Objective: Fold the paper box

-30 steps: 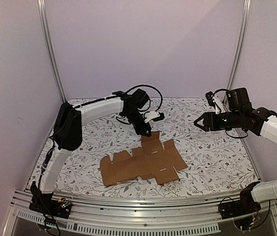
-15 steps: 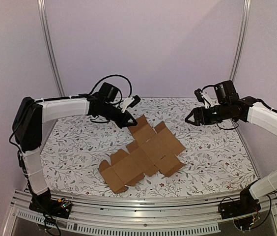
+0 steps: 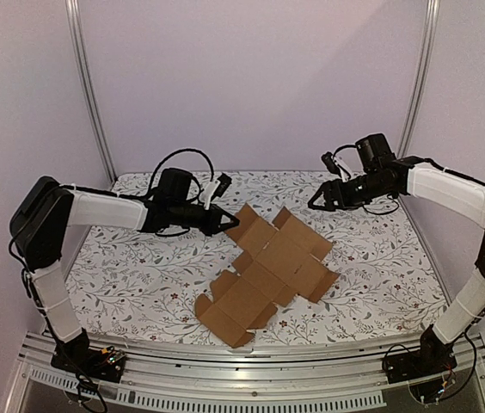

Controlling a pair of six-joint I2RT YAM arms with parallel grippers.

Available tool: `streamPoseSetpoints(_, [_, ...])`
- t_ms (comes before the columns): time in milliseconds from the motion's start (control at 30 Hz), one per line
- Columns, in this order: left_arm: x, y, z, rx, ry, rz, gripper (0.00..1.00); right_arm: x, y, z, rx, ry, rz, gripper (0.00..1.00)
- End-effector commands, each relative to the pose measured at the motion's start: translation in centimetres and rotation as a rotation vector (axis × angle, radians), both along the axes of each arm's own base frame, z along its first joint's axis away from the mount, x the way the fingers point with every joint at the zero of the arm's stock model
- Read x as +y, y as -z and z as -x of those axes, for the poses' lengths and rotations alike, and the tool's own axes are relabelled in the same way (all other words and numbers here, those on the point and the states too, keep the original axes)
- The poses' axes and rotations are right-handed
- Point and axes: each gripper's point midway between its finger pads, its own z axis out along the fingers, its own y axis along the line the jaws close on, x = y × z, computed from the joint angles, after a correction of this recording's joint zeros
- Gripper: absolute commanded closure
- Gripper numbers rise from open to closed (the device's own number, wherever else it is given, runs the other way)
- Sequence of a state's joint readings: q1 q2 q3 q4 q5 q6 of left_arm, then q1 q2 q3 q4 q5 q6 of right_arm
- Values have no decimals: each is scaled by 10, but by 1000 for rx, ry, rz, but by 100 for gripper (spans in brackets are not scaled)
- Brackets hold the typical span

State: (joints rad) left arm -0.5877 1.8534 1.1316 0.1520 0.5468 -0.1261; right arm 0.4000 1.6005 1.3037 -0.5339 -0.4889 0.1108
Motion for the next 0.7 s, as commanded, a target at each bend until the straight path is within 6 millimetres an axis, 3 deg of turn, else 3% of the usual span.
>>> streamPoseSetpoints(0, [-2, -41, -1, -72, -11, 138, 100, 2, 15, -10, 20, -46, 19, 26])
streamPoseSetpoints(133, [-1, -39, 4, -63, -5, 145, 100, 4, 39, -15, 67, -77, 41, 28])
streamPoseSetpoints(367, [-1, -41, 7, -59, 4, 157, 100, 15, 64, -14, 108, -182, 13, 33])
streamPoseSetpoints(667, [-1, -38, 6, -56, 1, 145, 100, 18, 67, -7, 121, -220, -4, 54])
